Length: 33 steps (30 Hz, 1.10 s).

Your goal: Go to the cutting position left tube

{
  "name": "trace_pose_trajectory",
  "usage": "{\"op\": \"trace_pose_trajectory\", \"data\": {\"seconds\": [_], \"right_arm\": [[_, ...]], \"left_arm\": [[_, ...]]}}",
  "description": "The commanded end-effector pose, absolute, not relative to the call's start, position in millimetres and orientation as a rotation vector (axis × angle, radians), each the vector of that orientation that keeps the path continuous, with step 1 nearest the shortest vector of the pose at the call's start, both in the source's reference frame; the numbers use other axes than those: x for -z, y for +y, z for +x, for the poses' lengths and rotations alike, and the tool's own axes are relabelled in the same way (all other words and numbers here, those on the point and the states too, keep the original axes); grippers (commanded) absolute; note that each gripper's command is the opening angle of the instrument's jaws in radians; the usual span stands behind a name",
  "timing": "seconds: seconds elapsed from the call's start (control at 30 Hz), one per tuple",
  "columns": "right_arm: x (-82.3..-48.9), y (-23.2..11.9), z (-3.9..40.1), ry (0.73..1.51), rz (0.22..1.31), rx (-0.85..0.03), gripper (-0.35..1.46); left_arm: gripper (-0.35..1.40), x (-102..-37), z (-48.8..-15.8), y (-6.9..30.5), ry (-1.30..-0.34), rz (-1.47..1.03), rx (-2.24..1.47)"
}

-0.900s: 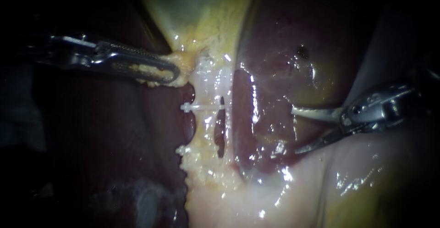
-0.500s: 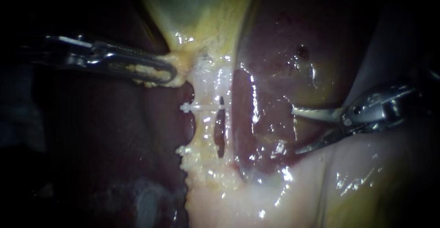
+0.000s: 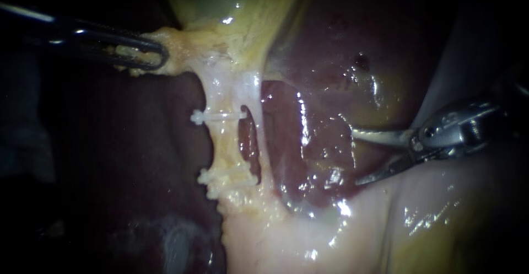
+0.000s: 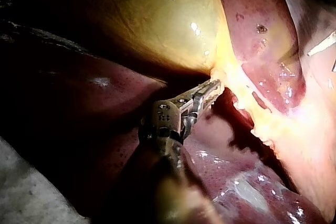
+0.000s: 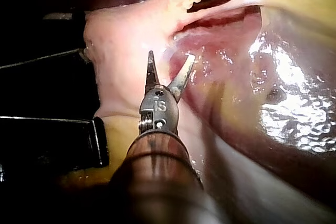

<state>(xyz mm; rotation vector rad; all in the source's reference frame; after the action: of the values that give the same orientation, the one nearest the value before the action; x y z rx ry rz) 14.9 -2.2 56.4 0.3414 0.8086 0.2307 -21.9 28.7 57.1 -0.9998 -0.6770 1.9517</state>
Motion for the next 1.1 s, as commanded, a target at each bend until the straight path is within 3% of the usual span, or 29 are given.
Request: {"op": "trace_pose_trajectory", "data": {"seconds": [0.03, 0.53, 1.1], "right_arm": [[-56.4, -2.3, 15.2, 0.811, 0.346, -0.23, 1.45], [-58.3, -3.4, 21.4, 0.847, 0.487, -0.223, 1.45], [-64.7, -3.7, 28.0, 0.843, 0.613, -0.242, 1.45]], "left_arm": [[-0.35, -57.2, -21.9, 28.6, -0.676, -1.0, -1.952], [-0.35, -57.0, -22.0, 28.5, -0.672, -1.002, -1.956], [-0.35, -56.8, -22.0, 28.4, -0.672, -1.002, -1.955]]}}
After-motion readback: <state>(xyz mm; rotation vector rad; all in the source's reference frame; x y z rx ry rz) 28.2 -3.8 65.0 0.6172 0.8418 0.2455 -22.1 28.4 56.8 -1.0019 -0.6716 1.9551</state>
